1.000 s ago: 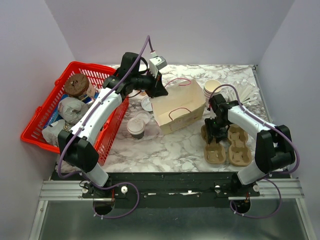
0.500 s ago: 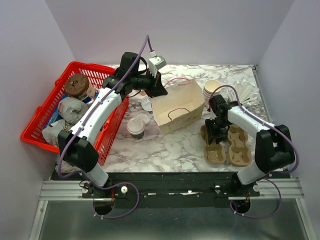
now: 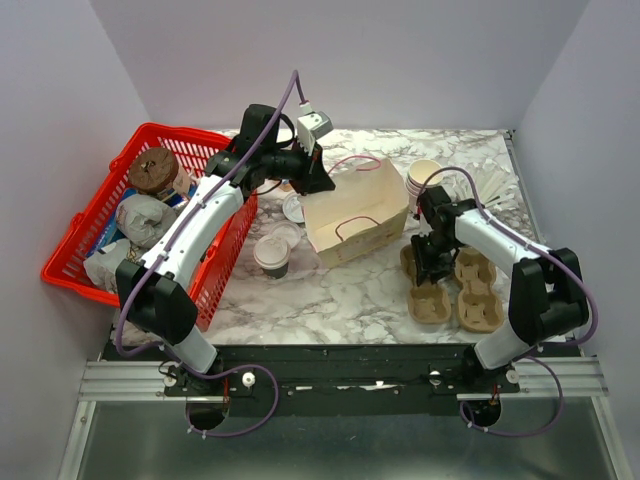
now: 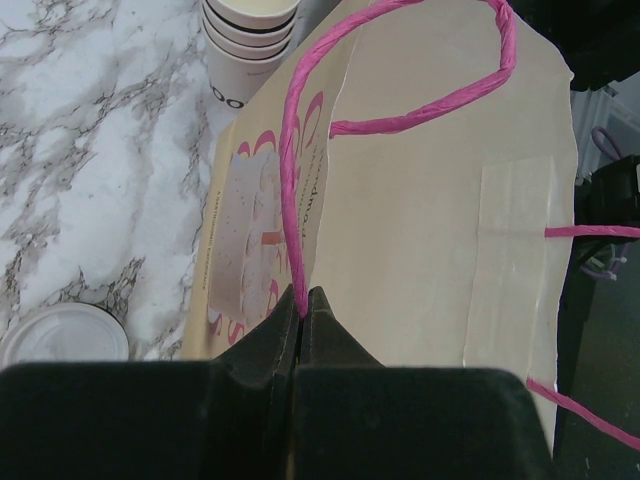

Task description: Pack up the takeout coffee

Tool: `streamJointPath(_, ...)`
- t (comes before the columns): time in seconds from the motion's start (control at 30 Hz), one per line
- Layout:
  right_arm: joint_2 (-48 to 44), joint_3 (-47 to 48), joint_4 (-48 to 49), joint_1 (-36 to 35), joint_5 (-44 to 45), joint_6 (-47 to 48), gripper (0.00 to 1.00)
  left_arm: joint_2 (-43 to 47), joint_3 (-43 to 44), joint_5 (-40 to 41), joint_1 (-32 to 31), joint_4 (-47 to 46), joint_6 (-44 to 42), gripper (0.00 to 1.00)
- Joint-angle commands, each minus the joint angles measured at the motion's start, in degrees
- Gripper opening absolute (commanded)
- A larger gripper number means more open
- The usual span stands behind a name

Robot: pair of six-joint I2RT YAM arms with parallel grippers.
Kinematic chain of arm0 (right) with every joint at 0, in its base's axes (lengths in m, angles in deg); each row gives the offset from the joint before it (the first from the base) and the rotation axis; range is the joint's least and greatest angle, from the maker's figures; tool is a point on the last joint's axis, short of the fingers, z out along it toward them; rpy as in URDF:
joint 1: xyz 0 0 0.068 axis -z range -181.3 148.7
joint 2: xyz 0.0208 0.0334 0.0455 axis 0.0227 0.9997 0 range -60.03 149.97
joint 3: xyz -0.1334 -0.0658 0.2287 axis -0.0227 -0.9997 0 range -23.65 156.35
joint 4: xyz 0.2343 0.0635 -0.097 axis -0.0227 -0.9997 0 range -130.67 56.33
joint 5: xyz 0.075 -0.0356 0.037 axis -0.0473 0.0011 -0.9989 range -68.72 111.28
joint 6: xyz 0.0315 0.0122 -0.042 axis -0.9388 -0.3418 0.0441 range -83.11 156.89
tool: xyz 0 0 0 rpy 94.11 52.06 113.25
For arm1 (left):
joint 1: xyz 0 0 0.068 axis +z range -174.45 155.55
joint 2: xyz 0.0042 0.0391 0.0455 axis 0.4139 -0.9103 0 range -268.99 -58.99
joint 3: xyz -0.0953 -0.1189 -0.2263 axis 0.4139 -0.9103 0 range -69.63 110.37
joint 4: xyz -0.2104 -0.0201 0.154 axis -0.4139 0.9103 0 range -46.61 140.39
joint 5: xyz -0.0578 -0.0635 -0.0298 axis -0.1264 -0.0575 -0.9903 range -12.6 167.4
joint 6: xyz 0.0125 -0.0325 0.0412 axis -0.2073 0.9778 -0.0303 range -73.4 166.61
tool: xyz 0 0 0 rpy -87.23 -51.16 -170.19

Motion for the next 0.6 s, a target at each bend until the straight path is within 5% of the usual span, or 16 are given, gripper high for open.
streamJointPath(0.0,-3.2,5.1,-1.7,-0.4,-0.6,2.6,0.26,-1.4,2.0,-1.4,0.5,0.8,-1.5,0.0)
streamJointPath(0.2,-10.4,10.4,-4.8,-0.5,-3.2,7.3,0.18,-1.3,2.8,-0.3,0.5,4.6,-6.2,0.0)
streamJointPath(0.3,-14.0,14.8,-7.1,-0.3,-1.5,10.0,0.0,-1.0,3.8,1.3,0.5,8.3,-9.6,0.0)
streamJointPath(0.57,-18.5,25.4,-3.8,-0.3,-3.6,17.3,0.0,-1.5,6.9,2.9,0.2,11.9,-18.7,0.0)
